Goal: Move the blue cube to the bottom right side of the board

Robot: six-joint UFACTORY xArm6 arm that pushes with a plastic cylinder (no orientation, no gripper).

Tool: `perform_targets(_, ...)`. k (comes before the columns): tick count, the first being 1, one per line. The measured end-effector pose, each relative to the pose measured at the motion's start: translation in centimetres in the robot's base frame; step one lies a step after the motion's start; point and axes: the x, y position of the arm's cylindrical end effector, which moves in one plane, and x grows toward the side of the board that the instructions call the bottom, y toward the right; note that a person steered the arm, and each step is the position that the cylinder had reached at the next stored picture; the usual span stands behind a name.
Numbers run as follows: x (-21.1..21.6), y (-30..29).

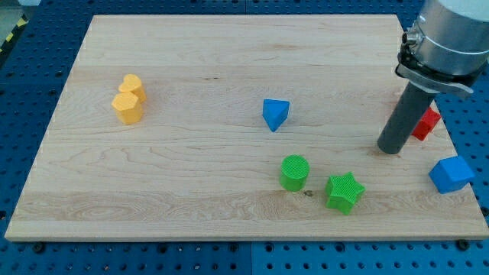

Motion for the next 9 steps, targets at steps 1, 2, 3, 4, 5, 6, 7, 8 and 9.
perform_targets(1, 0.3, 4.3)
perform_targets(2, 1.2, 8.4)
perform_targets(3, 3.9, 9.0)
perform_targets(4, 6.4, 9.0)
perform_targets(5, 6.6, 9.1)
perform_targets(6, 3.4, 8.7)
perform_targets(7, 1.6, 6.3)
perform_targets(8, 1.9, 4.6)
perform_targets(9, 4.6, 6.6)
